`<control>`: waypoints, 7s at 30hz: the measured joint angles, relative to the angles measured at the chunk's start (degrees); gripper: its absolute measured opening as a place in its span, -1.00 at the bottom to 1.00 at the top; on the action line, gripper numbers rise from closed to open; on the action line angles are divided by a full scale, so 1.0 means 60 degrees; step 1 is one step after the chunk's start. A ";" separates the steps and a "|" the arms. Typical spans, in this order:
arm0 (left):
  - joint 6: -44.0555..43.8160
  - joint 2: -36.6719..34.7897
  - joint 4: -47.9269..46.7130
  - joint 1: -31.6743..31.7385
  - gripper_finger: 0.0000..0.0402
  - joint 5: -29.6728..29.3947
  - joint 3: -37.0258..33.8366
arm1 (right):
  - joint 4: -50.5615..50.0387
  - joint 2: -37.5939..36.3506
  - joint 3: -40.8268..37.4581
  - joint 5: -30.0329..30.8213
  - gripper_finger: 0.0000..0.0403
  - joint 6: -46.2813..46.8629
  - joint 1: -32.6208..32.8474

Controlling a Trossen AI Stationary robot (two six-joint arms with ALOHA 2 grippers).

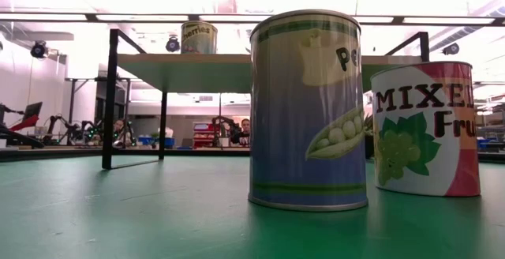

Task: Pick and place cans onto a shelf
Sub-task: Put the canned pears on the shelf

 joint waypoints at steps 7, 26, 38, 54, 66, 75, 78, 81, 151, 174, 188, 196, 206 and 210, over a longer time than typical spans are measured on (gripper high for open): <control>-0.0139 0.0000 0.0092 0.0007 0.59 0.0107 -0.0039 | -0.0001 0.0000 0.0000 0.0000 -0.96 -0.0019 0.0000; 0.2826 0.0047 -0.0972 0.1843 0.62 -0.1634 0.4808 | 0.0004 0.0000 0.0000 0.0007 -0.96 -0.0095 -0.0004; 0.5286 -0.0015 -0.2152 0.3772 0.59 -0.2638 0.7020 | -0.0004 0.0000 -0.0001 0.0013 -0.96 -0.0098 -0.0004; 0.7016 0.0015 -0.2122 0.5430 0.58 -0.2296 0.6313 | -0.0155 0.0000 0.0000 0.0015 -0.96 0.0015 -0.0004; 0.7549 -0.0026 -0.2122 0.5615 0.58 -0.1631 0.5508 | -0.0209 0.0000 -0.0004 0.0015 -0.96 0.0178 -0.0004; 0.7604 -0.0036 -0.2119 0.5661 0.70 -0.1819 0.5458 | -0.0213 0.0000 0.0000 0.0011 -0.96 0.0182 -0.0004; 0.7624 -0.0036 -0.2118 0.5661 0.74 -0.1825 0.5458 | -0.0215 0.0000 -0.0001 0.0011 -0.96 0.0182 -0.0004; 0.7626 -0.0036 -0.2118 0.5661 0.75 -0.1894 0.5458 | -0.0214 0.0000 0.0000 0.0011 -0.96 0.0182 -0.0004; 1.9089 -0.8874 1.2458 0.0344 -1.00 -0.8398 -0.8276 | -0.3637 0.9478 0.7714 -0.0739 -0.96 0.3663 -0.5776; 1.9088 -0.8848 1.2219 0.0335 -1.00 -0.8394 -0.8013 | -0.4849 1.0402 0.9027 -0.0026 -0.96 0.3243 -0.6470; 1.9103 -0.8848 1.2234 0.0335 -1.00 -0.8394 -0.8013 | -0.4294 1.0681 0.9049 -0.0102 -0.96 0.3075 -0.6419; 1.9120 -0.8848 1.2205 0.0335 -1.00 -0.8394 -0.8013 | -0.3619 1.0845 0.9060 -0.0433 -0.95 0.2783 -0.6441; 1.9038 -0.8848 1.1790 0.0335 -1.00 -0.8396 -0.8013 | -0.3969 1.0714 0.9060 -0.0590 -0.95 0.3002 -0.6169; 1.8035 -0.8847 1.0048 0.0335 -1.00 -0.8386 -0.8013 | -0.3990 1.0739 0.9060 -0.0621 -0.96 0.3002 -0.6102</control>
